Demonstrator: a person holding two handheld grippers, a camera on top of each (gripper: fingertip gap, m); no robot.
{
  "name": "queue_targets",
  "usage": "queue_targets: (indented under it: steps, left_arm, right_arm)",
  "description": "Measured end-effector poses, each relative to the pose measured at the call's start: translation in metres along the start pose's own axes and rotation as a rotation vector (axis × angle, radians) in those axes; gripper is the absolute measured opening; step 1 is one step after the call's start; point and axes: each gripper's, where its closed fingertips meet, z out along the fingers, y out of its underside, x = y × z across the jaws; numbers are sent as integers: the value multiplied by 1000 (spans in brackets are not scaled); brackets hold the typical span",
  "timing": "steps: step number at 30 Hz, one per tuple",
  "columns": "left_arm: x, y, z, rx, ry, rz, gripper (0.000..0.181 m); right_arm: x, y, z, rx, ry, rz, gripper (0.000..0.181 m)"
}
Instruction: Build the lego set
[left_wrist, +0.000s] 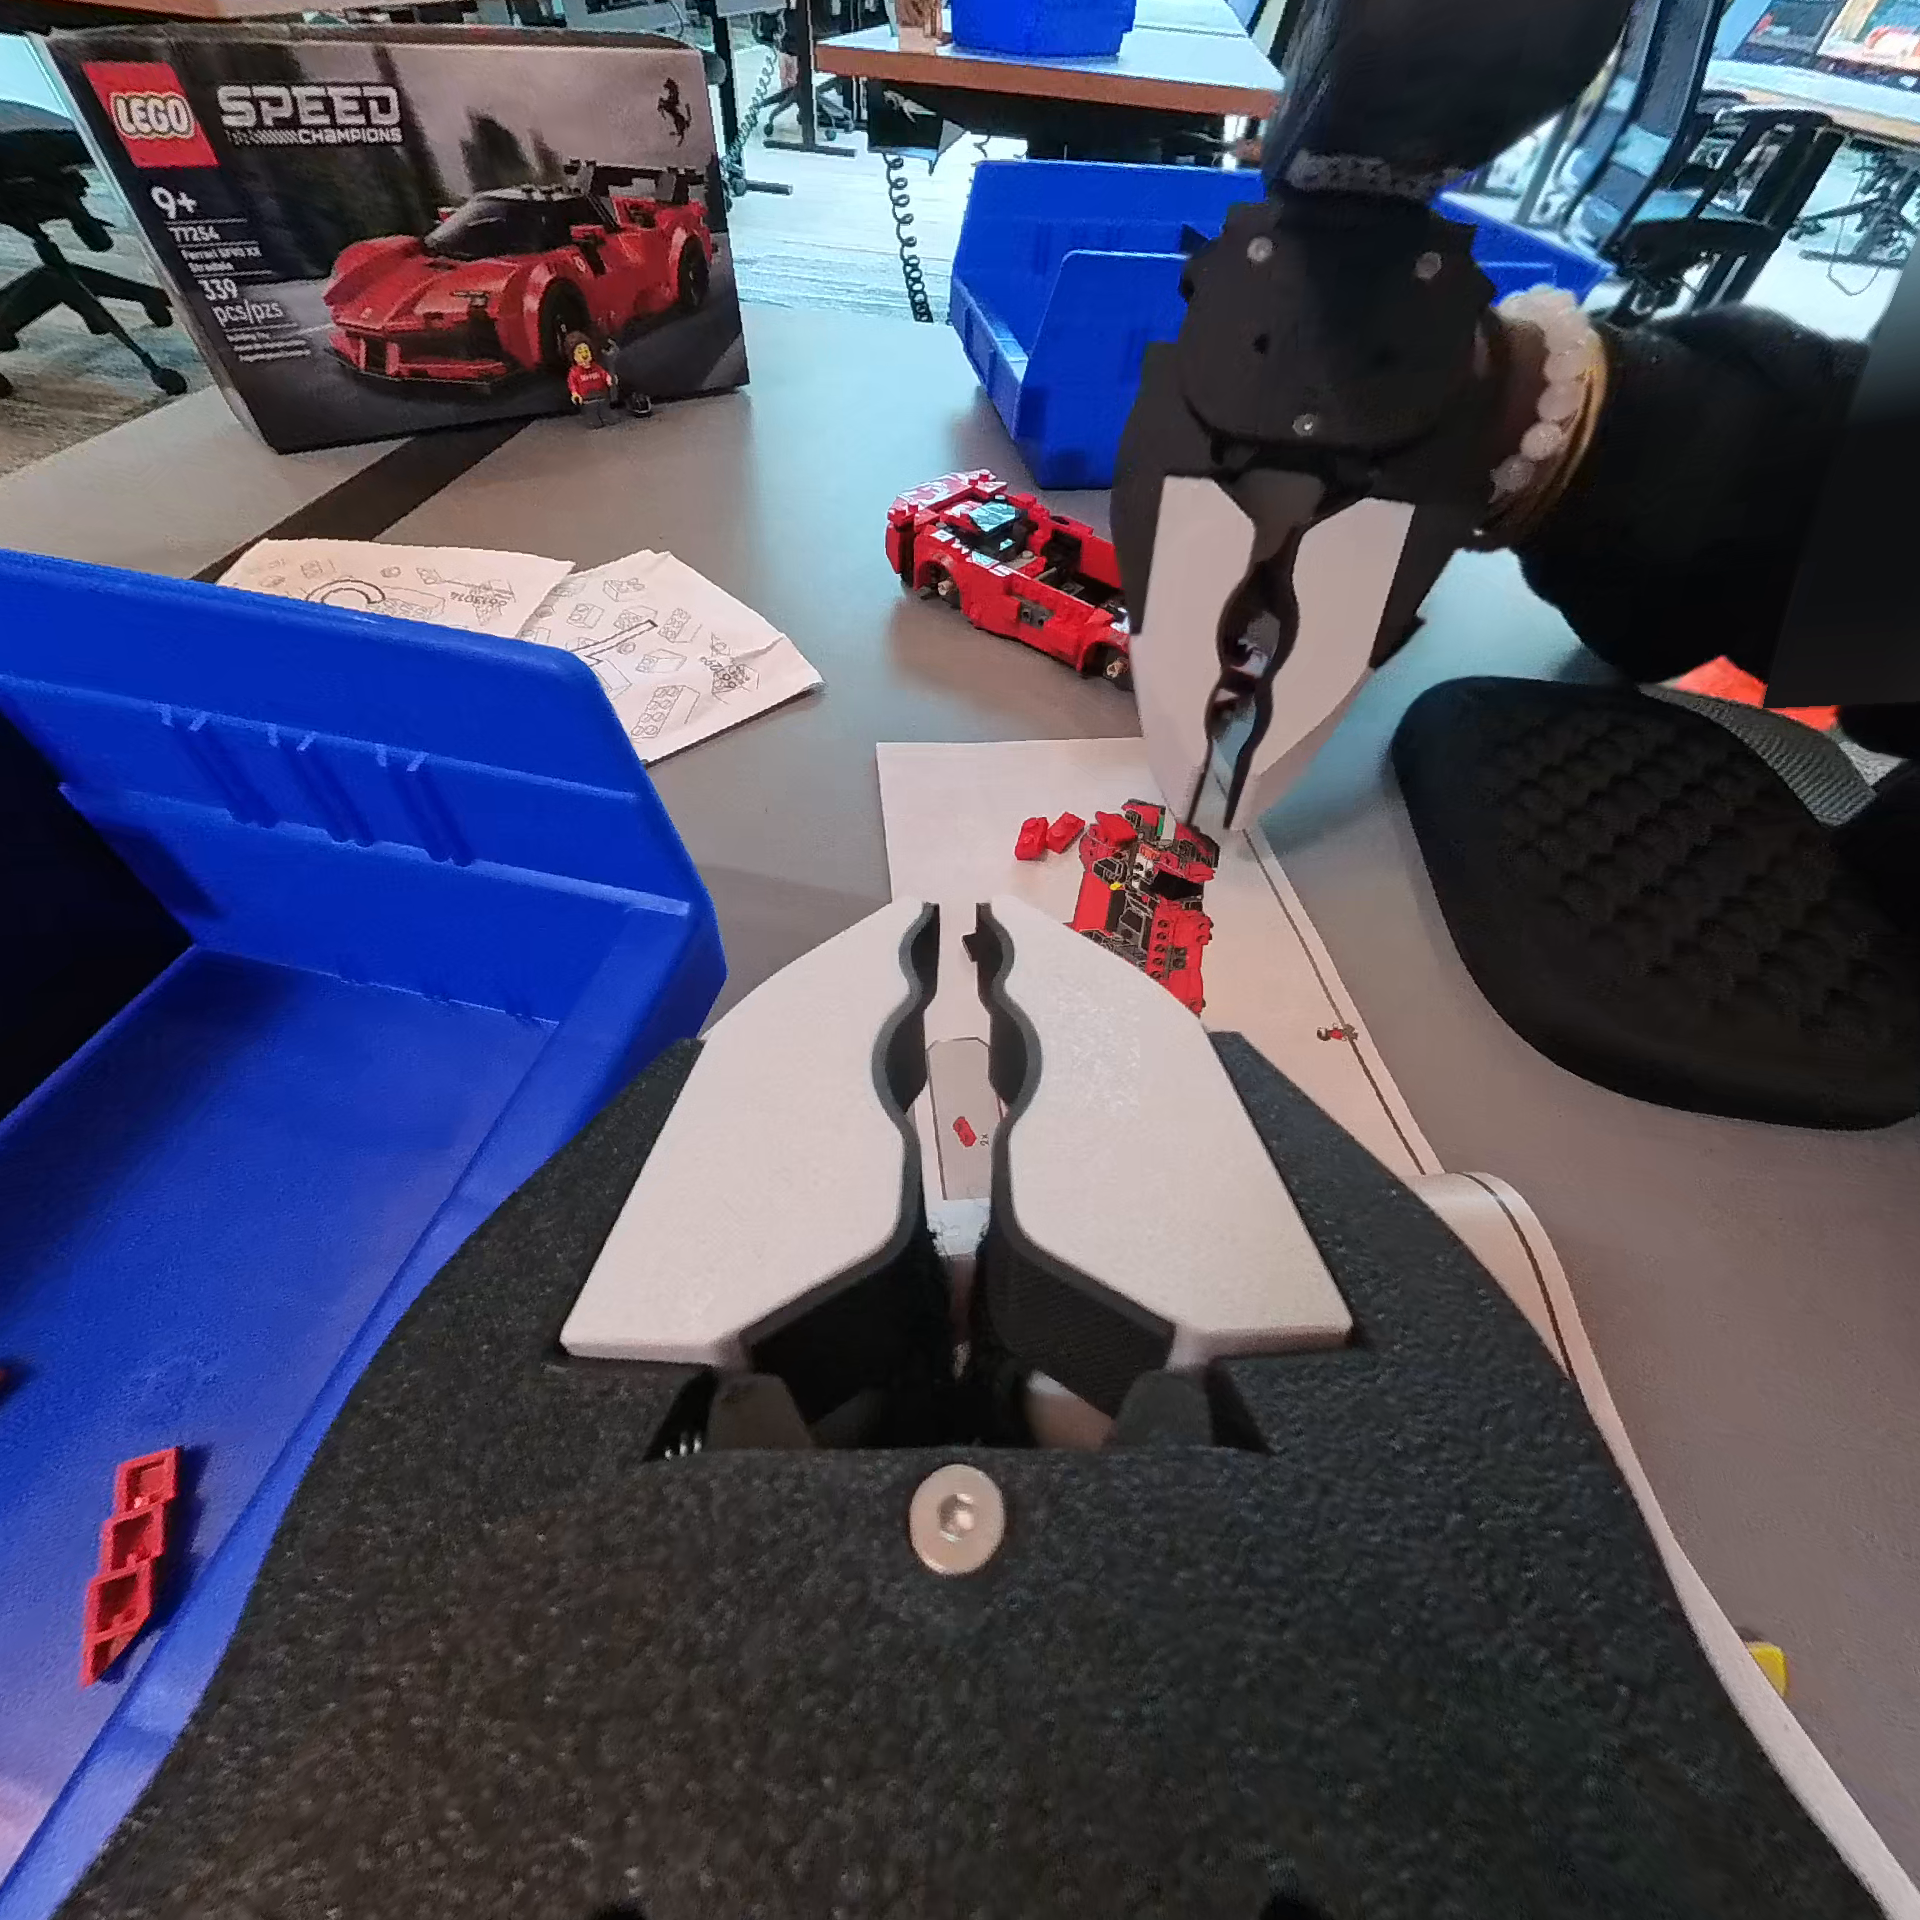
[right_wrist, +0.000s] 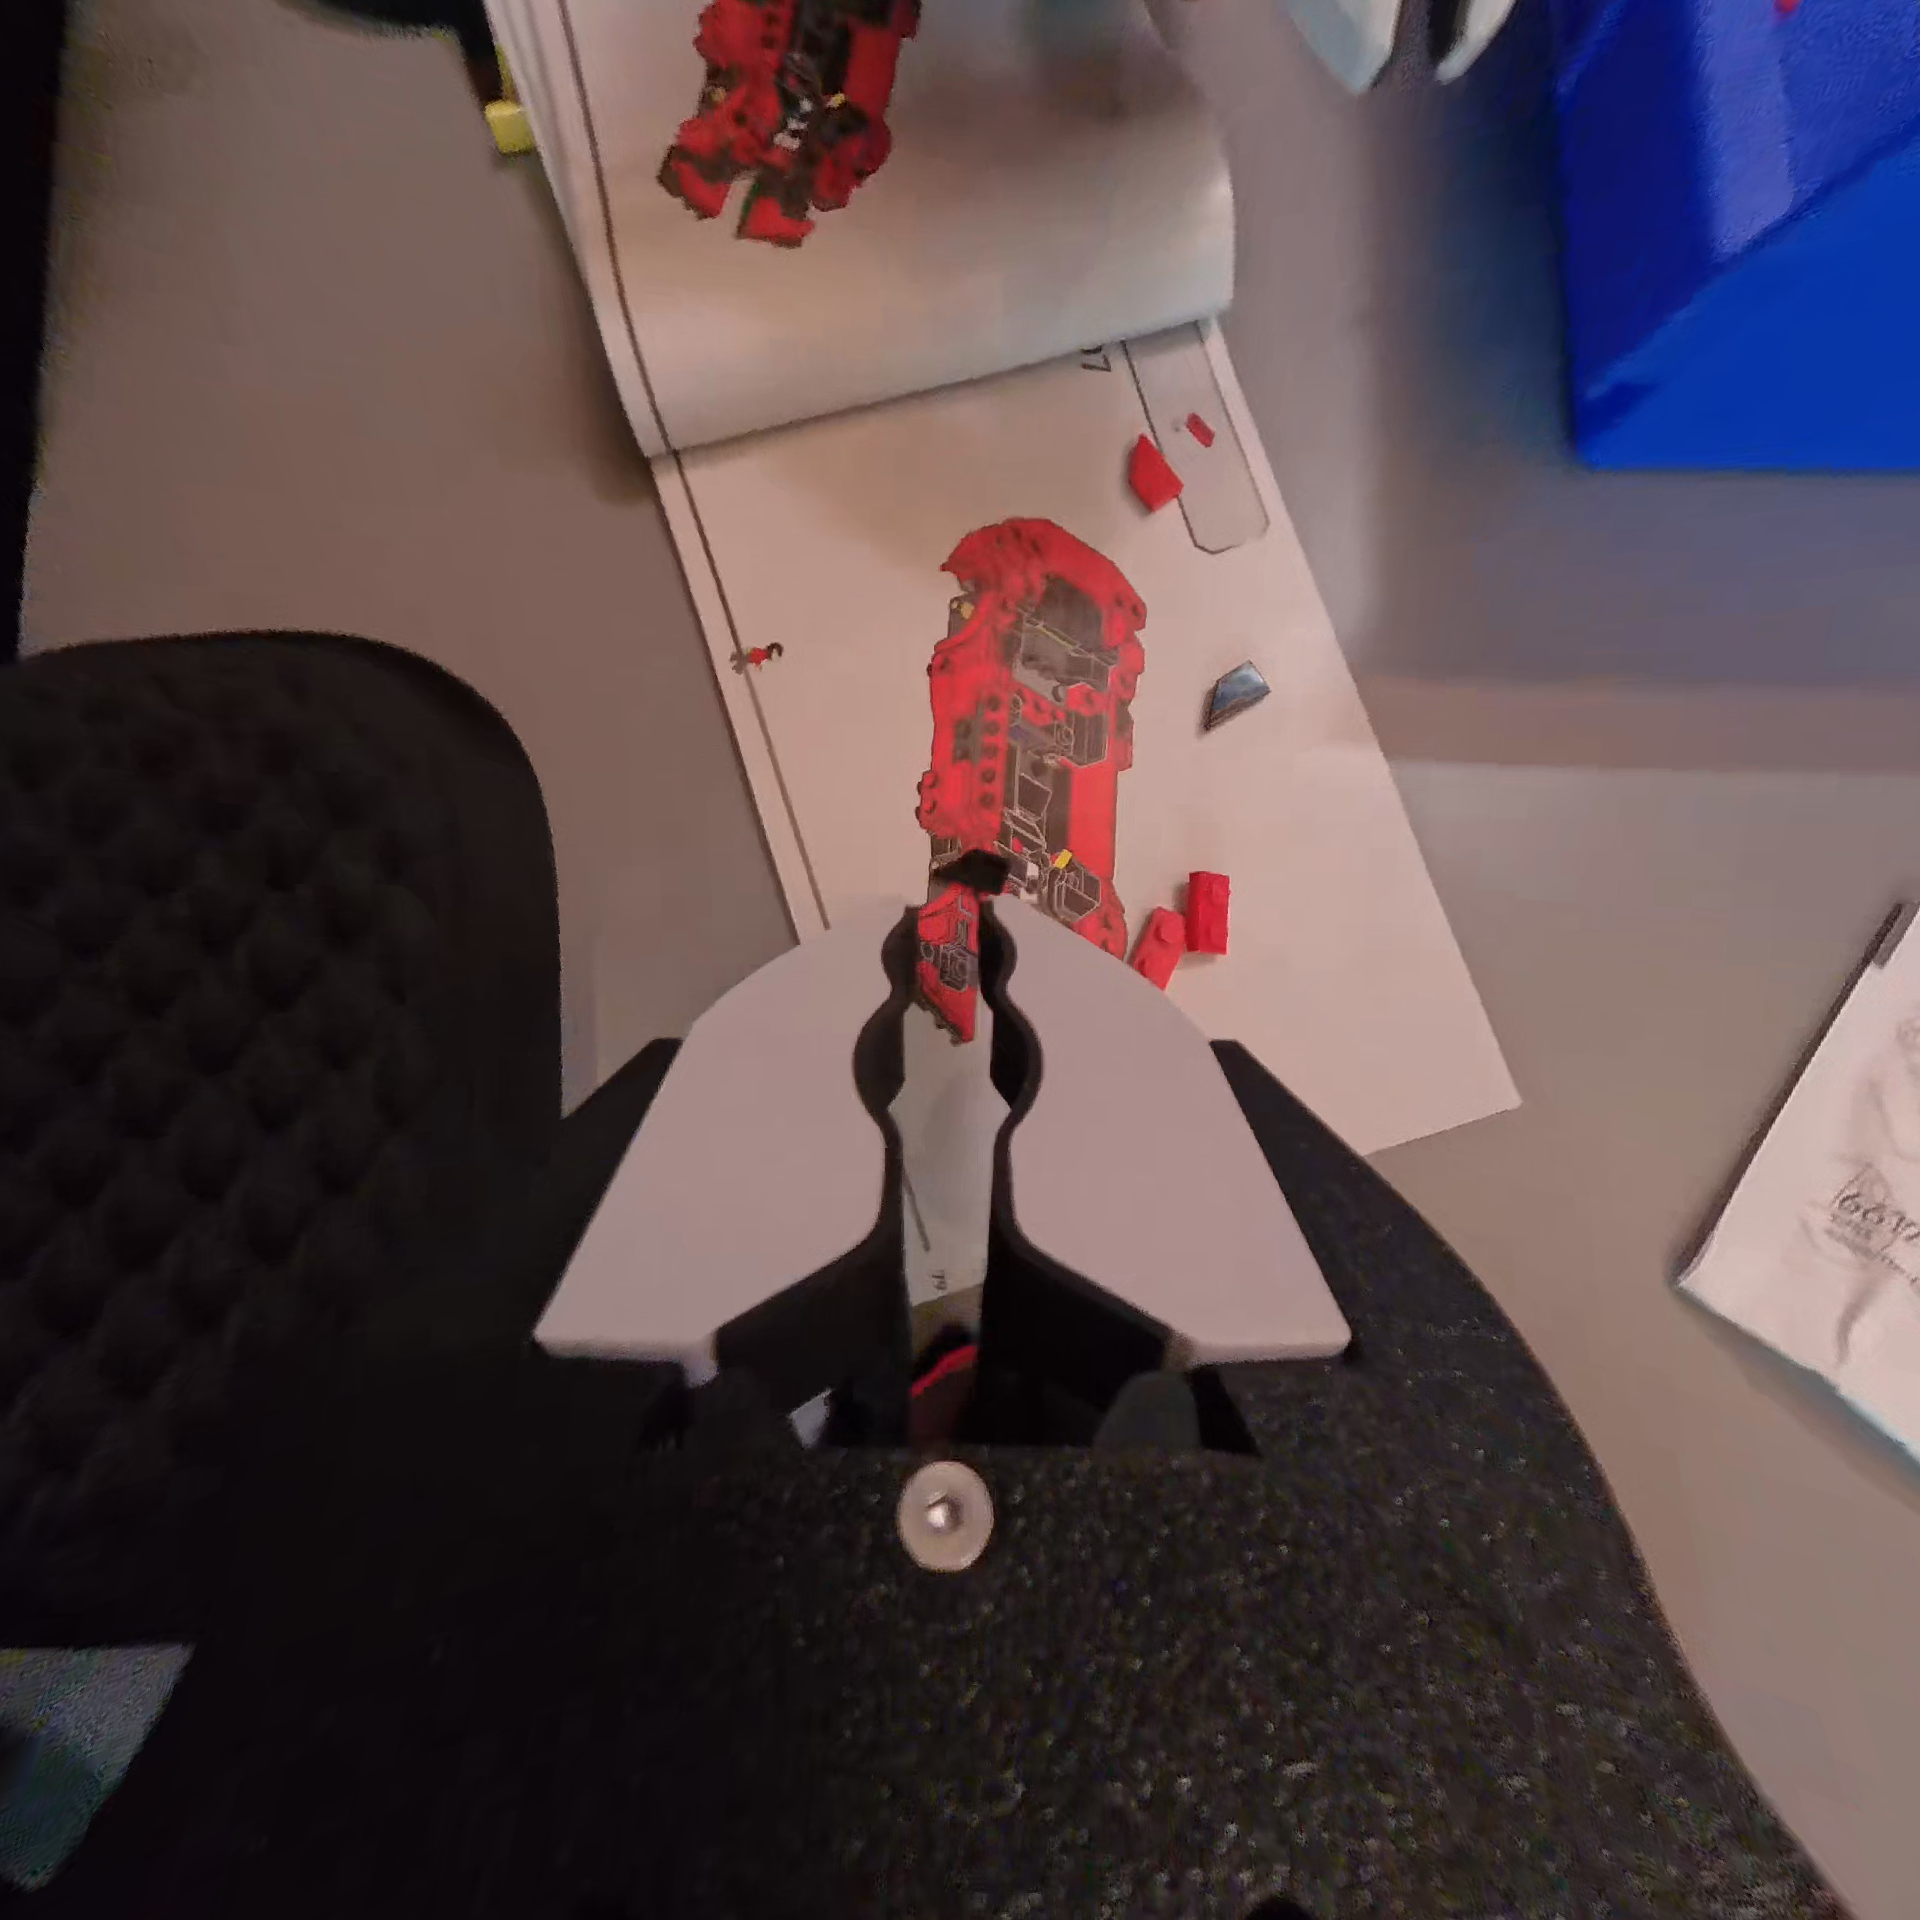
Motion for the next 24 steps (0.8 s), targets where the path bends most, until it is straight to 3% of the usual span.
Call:
queue_targets:
  steps: [6,13,24]
  left_arm:
    - [0,0,0,-1,-5,3,6]
    - [-1,0,-1,1,-2,-3,6]
    - [1,1,0,-3,1,5,6]
  right_arm:
    - [11,8,7,-134,-71,-71,12]
    - [1,1,17,-131,-28,-175,13]
    - [6,-8,21,-74,-33,-120,0]
